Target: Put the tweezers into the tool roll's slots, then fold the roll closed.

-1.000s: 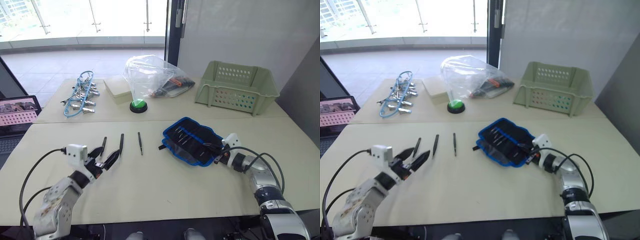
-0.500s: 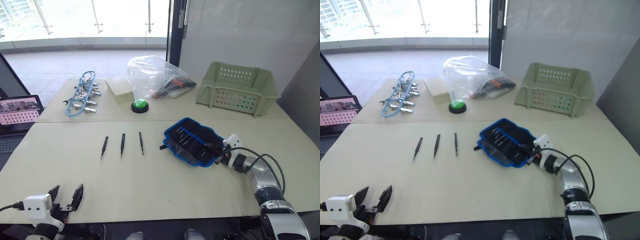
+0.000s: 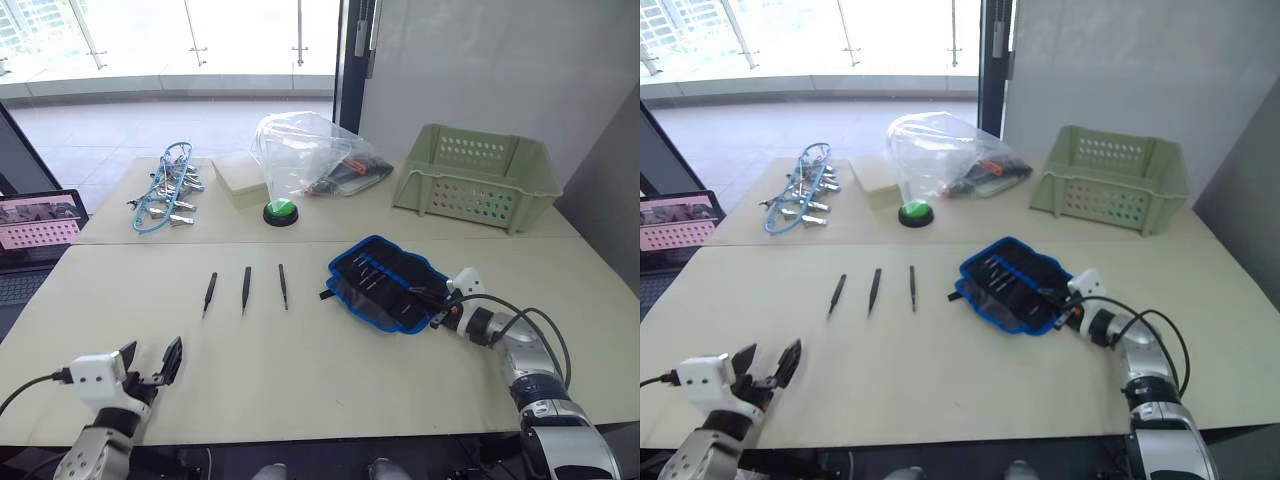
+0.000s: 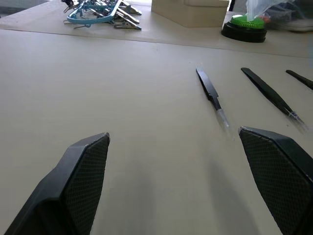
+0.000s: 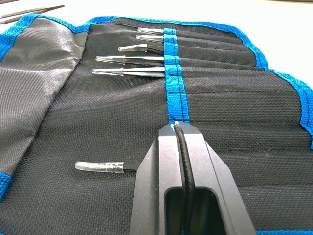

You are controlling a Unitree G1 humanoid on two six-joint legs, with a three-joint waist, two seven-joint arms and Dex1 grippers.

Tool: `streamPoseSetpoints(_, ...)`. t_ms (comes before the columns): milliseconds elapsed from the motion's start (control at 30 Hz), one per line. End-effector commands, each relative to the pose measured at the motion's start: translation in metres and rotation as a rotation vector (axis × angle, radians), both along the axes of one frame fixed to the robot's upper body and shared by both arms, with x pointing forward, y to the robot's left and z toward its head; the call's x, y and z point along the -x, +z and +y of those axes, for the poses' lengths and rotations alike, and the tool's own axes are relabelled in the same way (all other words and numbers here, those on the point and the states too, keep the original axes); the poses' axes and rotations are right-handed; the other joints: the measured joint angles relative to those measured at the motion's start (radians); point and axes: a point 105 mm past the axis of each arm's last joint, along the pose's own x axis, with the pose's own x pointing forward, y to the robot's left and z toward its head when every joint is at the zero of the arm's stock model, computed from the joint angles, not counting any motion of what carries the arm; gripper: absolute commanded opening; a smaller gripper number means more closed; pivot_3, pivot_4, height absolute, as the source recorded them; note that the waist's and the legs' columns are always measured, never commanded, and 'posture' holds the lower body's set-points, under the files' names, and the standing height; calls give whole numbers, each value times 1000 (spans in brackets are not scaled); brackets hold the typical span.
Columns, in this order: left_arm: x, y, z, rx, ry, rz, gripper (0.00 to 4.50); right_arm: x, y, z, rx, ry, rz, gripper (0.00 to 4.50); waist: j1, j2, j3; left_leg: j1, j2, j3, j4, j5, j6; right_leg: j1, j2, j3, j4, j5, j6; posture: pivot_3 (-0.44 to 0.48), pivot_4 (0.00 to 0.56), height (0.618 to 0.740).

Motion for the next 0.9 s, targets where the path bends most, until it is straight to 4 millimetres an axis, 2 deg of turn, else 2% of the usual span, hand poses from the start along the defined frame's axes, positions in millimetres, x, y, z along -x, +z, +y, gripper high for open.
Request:
streamPoseSetpoints(33,-13,9,-6,-35,10,11,4469,7,-20,-7,31,-22,78,0,-5,0,0,0,0,0,0,0,0,0,0,0,0,0,0,0,150,740)
streamPoseSetpoints(167,-35,0,-9,-68,41,130,4469,7,-20,-8,28,-28,78,0,-3,0,0,0,0,0,0,0,0,-1,0,0,0,0,0,0,150,740)
streamPoseSetpoints(533,-61,-9,-40,-59,6,255,4469,9,-21,-8,30,-33,75,0,2,1,0,0,0,-1,0,1,-1,0,0,0,1,0,0,0,150,740)
streamPoseSetpoints(733,-70,-9,-54,-63,-24,264,2638,10,-21,-8,25,-32,72,0,7,1,-1,0,-1,-1,0,1,-1,0,0,0,0,0,0,0,150,740)
streamPoseSetpoints(900,-72,-16,-51,-50,-5,279,1049,10,-20,-7,23,-34,66,0,10,1,-1,0,-1,-1,-1,1,-1,0,0,0,0,0,0,0,150,740)
